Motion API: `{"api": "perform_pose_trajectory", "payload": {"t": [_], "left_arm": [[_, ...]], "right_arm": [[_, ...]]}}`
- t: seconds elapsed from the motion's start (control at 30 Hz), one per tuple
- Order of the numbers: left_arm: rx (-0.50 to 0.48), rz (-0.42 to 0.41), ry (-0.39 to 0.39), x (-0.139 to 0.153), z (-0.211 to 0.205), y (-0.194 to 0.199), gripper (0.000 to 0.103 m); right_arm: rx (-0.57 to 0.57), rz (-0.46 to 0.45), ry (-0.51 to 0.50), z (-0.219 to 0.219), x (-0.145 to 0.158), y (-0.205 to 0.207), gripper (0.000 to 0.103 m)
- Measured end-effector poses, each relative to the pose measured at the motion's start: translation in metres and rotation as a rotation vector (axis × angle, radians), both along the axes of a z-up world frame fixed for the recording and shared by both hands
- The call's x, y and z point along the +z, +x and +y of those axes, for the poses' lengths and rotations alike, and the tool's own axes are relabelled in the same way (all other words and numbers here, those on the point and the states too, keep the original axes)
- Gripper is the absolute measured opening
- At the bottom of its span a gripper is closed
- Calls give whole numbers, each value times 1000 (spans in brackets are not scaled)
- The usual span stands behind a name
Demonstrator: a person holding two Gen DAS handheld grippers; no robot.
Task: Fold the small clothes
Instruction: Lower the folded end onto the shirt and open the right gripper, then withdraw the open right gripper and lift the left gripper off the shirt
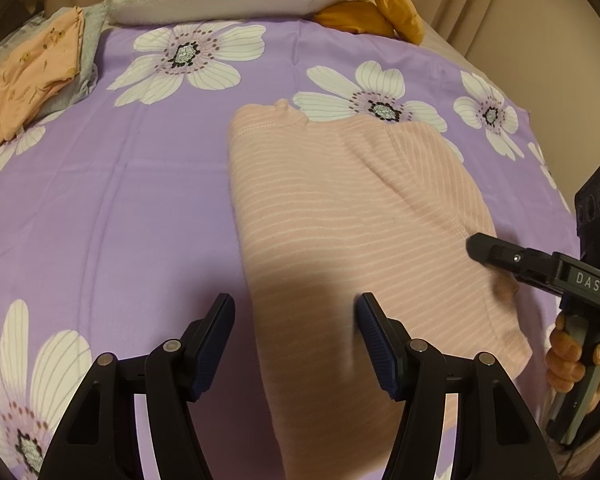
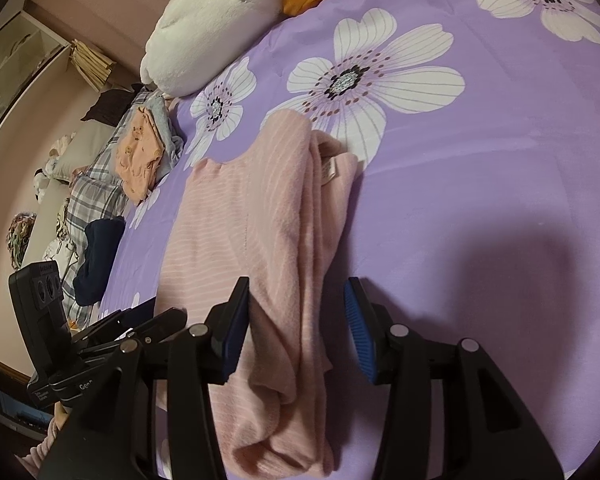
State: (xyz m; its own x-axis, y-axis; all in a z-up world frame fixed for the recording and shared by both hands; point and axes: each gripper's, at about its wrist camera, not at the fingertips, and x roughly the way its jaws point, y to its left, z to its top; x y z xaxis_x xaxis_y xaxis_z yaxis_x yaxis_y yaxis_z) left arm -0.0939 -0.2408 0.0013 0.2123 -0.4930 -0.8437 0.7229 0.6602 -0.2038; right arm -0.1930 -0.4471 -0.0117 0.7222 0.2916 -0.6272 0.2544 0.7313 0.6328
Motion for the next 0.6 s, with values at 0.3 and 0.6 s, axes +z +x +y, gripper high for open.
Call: {"api": "perform_pose_trajectory", "payload": {"t": [0.3, 0.6], "left_arm": [[3, 1, 3, -1, 1, 0, 62], [3, -3, 9, -1, 2, -1, 62]], "right_arm": [[-61, 4, -52, -8, 8, -9, 49], [-121, -25, -149, -24, 32, -7, 40]]}}
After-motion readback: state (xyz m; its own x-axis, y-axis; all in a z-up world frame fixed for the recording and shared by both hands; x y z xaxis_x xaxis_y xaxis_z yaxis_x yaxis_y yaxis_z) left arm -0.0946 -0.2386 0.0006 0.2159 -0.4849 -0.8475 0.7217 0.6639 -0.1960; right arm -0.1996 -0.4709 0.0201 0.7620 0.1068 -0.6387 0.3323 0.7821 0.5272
